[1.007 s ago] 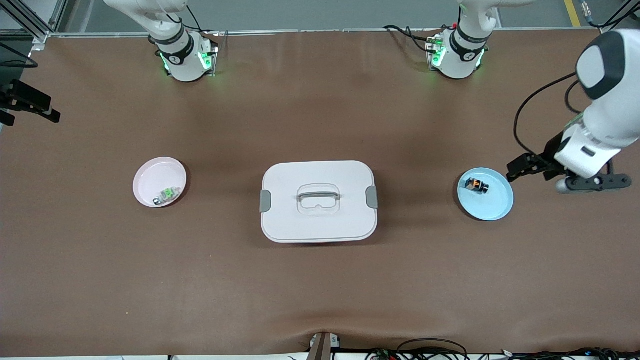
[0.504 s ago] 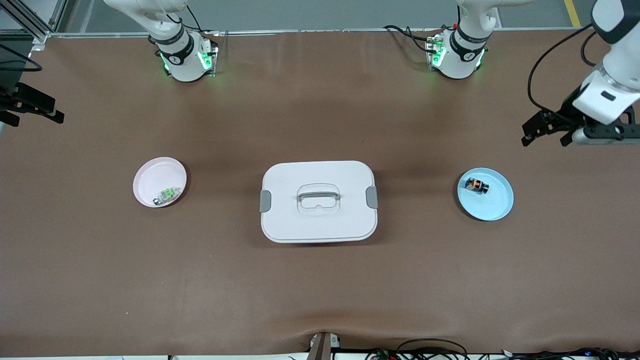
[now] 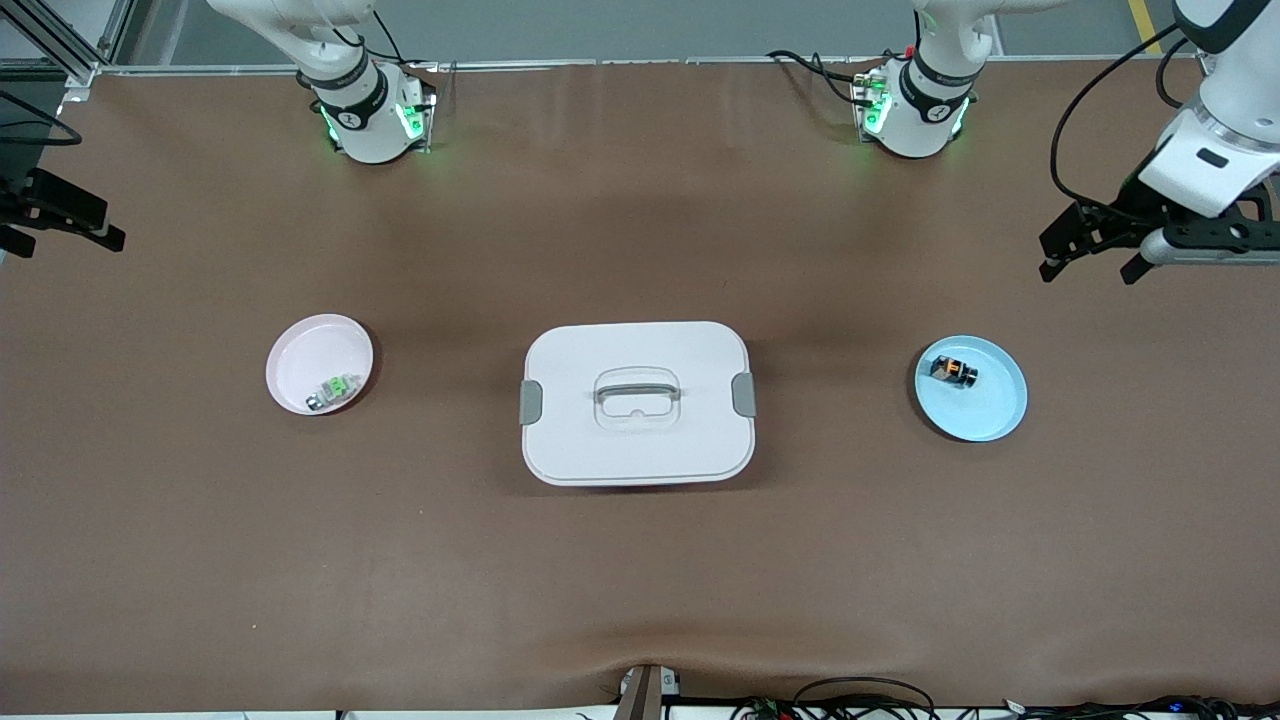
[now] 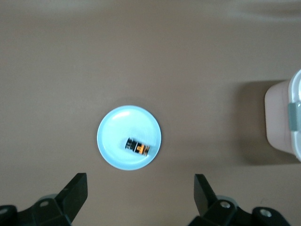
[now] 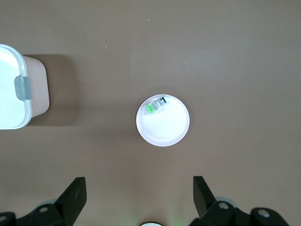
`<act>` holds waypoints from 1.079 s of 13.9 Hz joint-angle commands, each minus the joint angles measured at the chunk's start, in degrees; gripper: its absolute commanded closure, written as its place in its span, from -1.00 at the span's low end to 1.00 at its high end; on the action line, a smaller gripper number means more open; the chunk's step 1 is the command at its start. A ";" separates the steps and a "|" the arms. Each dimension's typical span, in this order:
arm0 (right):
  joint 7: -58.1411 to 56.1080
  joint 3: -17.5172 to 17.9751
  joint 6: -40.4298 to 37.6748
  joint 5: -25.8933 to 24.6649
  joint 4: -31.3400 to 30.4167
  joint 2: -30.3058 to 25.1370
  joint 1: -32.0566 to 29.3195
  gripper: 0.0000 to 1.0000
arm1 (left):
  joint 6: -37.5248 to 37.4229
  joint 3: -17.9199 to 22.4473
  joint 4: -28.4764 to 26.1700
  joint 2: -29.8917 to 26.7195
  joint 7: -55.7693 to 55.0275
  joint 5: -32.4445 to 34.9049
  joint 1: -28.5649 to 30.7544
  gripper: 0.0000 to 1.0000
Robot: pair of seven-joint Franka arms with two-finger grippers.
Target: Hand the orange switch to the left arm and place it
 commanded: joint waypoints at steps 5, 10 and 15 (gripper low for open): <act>-0.49 0.04 1.14 -2.47 -0.49 -0.64 1.44 -1.00 | -11.23 -0.31 20.00 11.97 -0.55 0.81 0.04 -1.00; -0.75 -0.31 1.41 -2.38 -0.93 -0.73 1.44 -1.00 | -14.58 -0.40 22.83 14.53 -2.21 3.17 -0.13 -1.00; -3.74 -1.27 1.41 -2.38 -0.93 -0.73 1.44 -1.00 | -15.29 -0.40 22.74 14.53 -2.66 3.18 -0.13 -1.00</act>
